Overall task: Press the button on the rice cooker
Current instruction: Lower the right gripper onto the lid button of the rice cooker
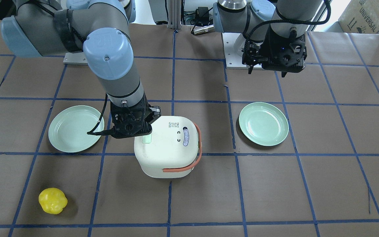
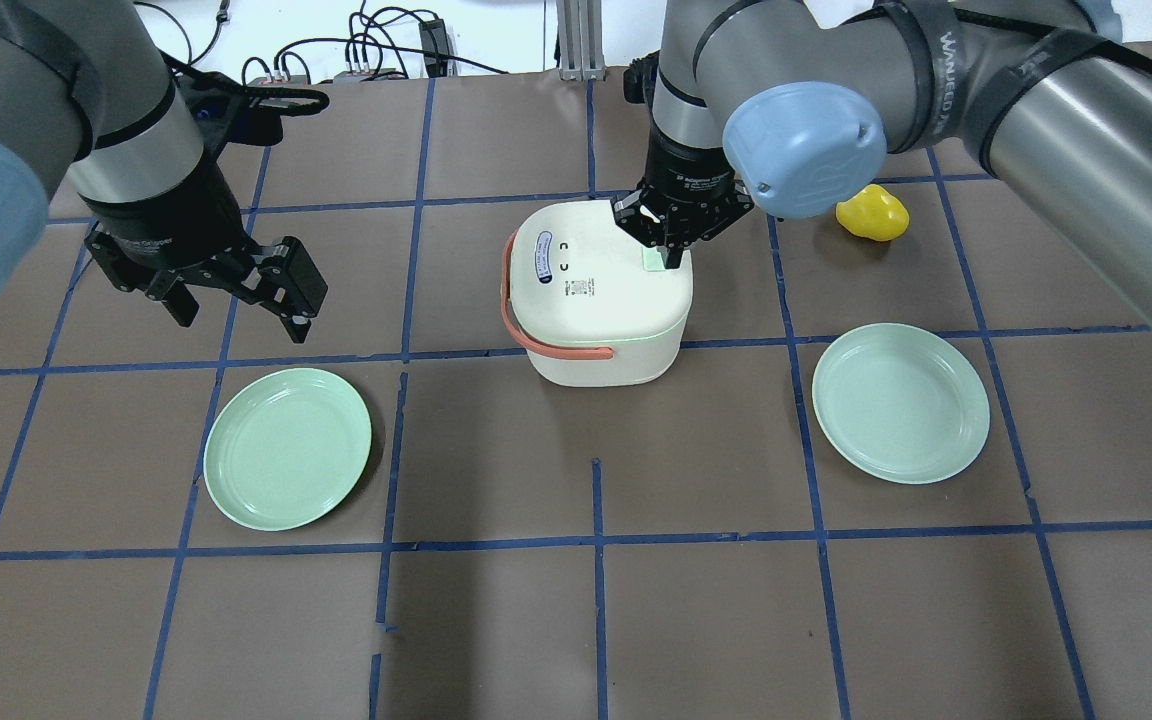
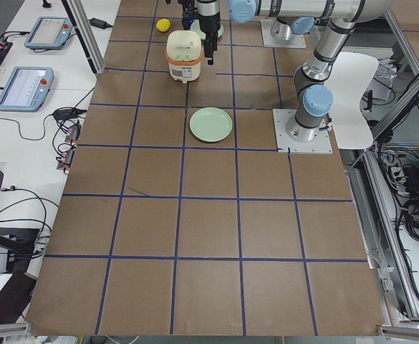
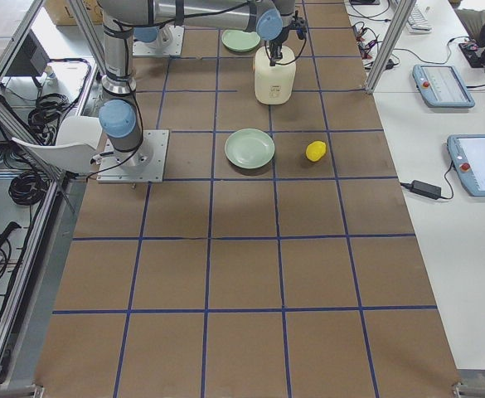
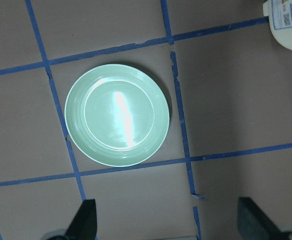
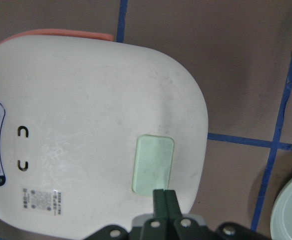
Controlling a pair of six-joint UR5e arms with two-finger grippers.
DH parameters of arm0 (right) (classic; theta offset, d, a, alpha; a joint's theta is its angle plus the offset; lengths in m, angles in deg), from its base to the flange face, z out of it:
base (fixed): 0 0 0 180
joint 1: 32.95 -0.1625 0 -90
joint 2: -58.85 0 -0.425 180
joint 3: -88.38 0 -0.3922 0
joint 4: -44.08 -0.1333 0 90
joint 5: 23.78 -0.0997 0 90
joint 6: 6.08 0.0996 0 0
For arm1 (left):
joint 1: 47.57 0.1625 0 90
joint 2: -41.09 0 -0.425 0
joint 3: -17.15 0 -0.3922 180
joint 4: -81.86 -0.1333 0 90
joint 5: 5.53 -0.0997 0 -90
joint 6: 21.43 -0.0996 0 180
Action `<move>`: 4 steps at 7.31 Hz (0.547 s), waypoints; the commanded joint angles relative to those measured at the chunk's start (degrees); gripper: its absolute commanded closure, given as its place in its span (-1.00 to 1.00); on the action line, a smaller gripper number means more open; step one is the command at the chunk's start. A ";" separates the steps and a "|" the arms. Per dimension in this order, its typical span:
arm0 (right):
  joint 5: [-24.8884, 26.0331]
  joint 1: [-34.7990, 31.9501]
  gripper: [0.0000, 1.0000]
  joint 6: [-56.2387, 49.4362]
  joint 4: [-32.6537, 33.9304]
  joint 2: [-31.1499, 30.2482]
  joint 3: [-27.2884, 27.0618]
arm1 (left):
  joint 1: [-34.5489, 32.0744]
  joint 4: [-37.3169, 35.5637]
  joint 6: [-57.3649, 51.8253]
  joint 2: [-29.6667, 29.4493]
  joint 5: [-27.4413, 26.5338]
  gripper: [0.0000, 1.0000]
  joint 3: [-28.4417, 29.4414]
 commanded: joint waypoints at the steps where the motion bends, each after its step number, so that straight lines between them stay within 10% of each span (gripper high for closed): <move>1: 0.71 -1.09 0.87 0.04 -0.34 1.92 2.38 | 0.00 0.00 0.00 0.02 0.02 -1.00 0.00; 4: 0.71 -1.00 0.87 -0.13 -0.43 2.19 2.56 | 0.00 -0.09 0.00 0.02 0.02 -1.00 0.00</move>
